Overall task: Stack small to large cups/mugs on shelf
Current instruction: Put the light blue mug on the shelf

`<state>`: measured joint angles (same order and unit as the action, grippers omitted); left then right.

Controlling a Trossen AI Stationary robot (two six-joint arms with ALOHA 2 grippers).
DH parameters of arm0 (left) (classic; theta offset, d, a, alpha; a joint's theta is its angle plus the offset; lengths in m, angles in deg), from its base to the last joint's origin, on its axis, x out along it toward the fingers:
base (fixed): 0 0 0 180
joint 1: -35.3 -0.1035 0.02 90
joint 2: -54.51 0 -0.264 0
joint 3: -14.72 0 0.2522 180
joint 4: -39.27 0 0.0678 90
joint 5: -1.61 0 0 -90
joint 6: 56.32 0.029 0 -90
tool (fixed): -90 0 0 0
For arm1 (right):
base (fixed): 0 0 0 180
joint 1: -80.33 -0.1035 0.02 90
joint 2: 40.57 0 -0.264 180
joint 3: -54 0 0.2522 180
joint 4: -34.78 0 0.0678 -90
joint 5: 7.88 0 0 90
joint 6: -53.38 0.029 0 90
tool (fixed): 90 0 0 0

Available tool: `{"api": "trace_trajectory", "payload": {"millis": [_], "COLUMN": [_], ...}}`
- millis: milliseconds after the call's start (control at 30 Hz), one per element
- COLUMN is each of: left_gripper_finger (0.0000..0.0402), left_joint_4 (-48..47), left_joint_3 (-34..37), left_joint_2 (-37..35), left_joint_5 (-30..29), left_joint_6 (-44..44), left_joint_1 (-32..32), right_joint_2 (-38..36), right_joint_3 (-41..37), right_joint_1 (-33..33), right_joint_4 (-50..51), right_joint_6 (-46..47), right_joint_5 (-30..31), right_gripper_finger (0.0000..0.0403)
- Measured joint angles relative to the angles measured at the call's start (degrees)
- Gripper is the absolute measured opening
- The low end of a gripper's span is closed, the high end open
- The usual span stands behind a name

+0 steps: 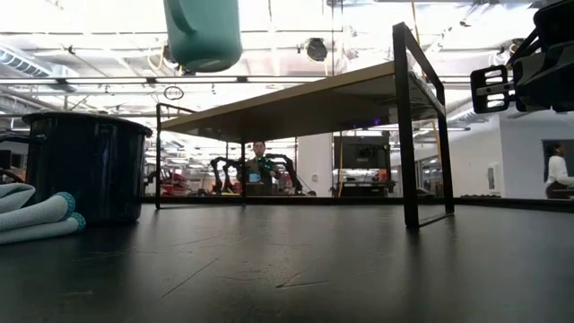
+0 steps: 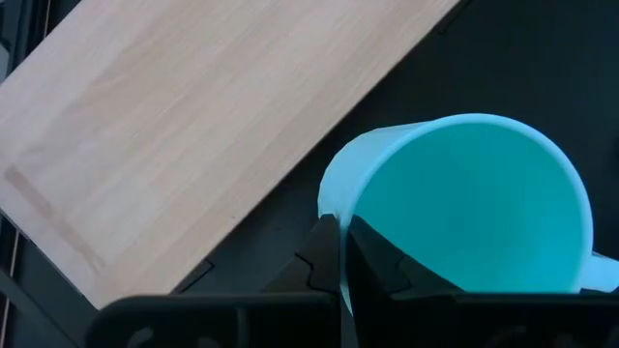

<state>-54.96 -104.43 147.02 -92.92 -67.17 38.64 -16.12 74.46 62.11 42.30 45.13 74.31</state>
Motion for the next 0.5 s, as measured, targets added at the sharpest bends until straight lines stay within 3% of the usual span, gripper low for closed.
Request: {"api": "trace_trajectory", "payload": {"millis": [500], "left_gripper_finger": [0.0003], "left_joint_4": [0.85], "left_joint_3": [0.02], "left_joint_2": [0.17], "left_joint_5": [-0.75], "left_joint_6": [1.0], "left_joint_1": [-3.39], "right_joint_2": [0.0], "right_joint_3": [0.0], "right_joint_1": [0.02], "right_joint_4": [0.07], "right_joint_6": [0.02], "right_joint_5": [0.0], "right_gripper_finger": [0.0]}}
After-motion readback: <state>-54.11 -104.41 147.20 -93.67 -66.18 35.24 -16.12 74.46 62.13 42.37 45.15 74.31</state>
